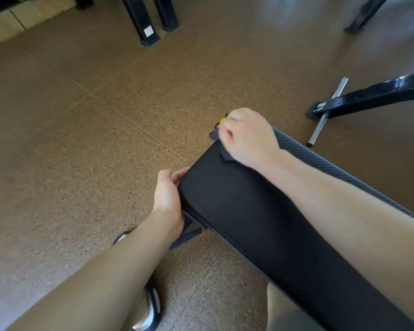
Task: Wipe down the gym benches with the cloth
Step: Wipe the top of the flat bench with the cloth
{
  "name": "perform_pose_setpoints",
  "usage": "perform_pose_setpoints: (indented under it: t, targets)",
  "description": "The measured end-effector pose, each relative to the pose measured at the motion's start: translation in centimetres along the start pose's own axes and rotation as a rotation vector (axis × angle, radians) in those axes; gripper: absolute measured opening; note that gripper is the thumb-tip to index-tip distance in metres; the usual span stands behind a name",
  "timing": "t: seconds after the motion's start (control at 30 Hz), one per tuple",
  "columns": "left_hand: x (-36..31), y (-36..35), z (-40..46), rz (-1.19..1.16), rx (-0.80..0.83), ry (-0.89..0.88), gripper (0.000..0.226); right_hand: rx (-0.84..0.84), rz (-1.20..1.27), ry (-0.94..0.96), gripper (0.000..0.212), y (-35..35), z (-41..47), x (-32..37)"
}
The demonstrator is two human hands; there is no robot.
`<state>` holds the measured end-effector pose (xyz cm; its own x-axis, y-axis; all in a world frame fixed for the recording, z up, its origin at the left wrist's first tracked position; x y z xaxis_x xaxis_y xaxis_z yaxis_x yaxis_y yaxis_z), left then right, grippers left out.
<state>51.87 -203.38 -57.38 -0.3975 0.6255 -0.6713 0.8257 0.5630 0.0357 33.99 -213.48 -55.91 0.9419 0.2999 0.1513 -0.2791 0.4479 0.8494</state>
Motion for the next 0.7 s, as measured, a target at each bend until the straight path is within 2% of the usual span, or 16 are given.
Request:
perform_pose_setpoints:
  t: [0.1, 0.17, 0.27, 0.37, 0.43, 0.53, 0.63, 0.7]
  targets:
    - [0.4, -0.6, -0.3, 0.031, -0.042, -0.004, 0.045, 0.056, -0.087, -0.254, 0.045, 0.2, 1.2, -4.3]
    - [0.4, -0.8, -0.4, 0.042, -0.086, -0.016, 0.042, 0.044, -0.125, -0.316, 0.043, 0.1, 0.1, -4.4]
    - [0.6, -0.9, -0.3, 0.044, -0.129, -0.036, 0.039, -0.021, -0.084, -0.203, 0.04, 1.6, -3.2, -1.1]
    - [0.5, -1.0, -0.5, 0.037, -0.138, -0.041, 0.038, 0.087, 0.036, 0.042, 0.035, 3.8, -6.7, 4.4]
    - [0.7, -0.9, -0.3, 0.035, -0.154, -0.03, 0.035, 0.176, 0.12, 0.171, 0.04, 4.7, -9.0, 7.4]
    - [0.8, -0.9, -0.2, 0.026, -0.185, -0.03, 0.038, 0.162, 0.286, 0.237, 0.043, 4.6, -9.6, 7.3]
    - [0.7, -1.2, -0.3, 0.005, -0.262, -0.055, 0.034, 0.102, 0.269, 0.319, 0.036, 2.5, -6.8, 6.5]
    - [0.8, -1.5, -0.5, -0.012, -0.3, -0.046, 0.036, 0.062, 0.276, 0.275, 0.029, 0.7, -4.4, 7.4]
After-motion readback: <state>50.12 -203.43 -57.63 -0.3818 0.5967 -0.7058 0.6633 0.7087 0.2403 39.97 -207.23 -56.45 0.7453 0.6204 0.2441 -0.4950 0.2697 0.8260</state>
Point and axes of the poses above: each hand's wrist, its own z-axis towards the middle knuckle, its own y-axis out of the back of the hand, x = y × z, the point moved 1 cm from there along z, towards the middle knuckle, and after that the axes turned 15 degrees about -x, right-handed, at the moved point
